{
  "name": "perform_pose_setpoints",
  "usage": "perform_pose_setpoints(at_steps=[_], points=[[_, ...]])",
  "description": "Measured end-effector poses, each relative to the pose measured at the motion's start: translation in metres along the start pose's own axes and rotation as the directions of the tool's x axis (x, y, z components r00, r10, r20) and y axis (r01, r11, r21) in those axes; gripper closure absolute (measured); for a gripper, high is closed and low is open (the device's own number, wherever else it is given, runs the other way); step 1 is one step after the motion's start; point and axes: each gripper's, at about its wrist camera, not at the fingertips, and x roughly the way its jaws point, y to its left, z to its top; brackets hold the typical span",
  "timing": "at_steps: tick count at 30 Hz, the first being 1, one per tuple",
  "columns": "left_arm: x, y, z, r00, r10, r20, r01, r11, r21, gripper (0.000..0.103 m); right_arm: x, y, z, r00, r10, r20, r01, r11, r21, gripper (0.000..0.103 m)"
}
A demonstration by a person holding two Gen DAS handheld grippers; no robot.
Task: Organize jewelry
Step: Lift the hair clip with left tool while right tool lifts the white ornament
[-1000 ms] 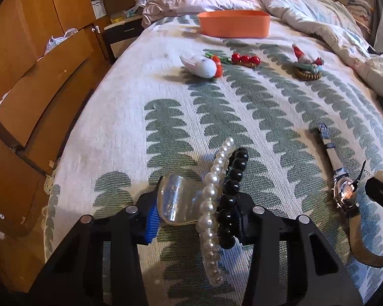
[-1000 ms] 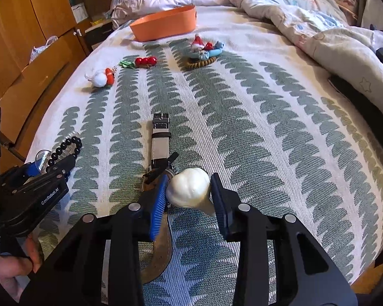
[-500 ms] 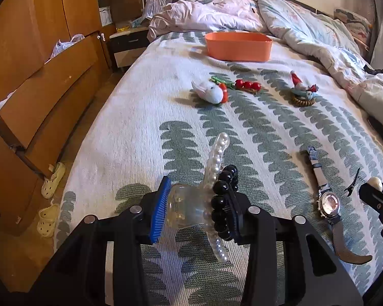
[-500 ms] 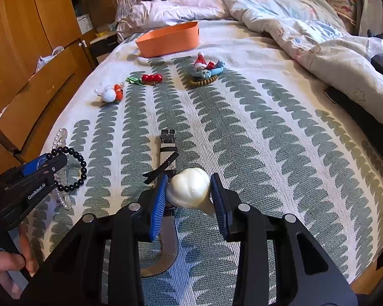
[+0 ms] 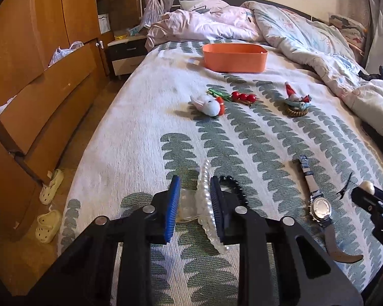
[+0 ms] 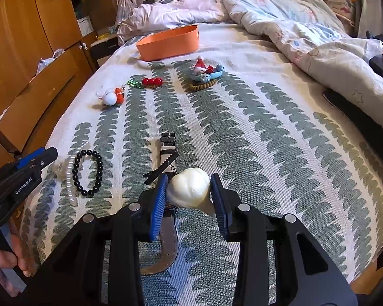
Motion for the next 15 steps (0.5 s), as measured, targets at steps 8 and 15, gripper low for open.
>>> perform_pose_setpoints(at_steps=[8, 15], points=[[0.023, -0.016, -0.009, 0.999, 0.007, -0.054, -0.004, 0.999, 0.051, 0.068, 0.000, 0.001, -0.001, 1.000, 0.002, -0.002, -0.002, 1.000, -0.003, 0.068], [0.027, -0.023, -0.011, 0.998, 0.037, -0.058, -0.033, 0.996, 0.079, 0.063, -0.003, -0.002, 0.001, 1.000, 0.004, 0.007, -0.004, 1.000, 0.002, 0.068]])
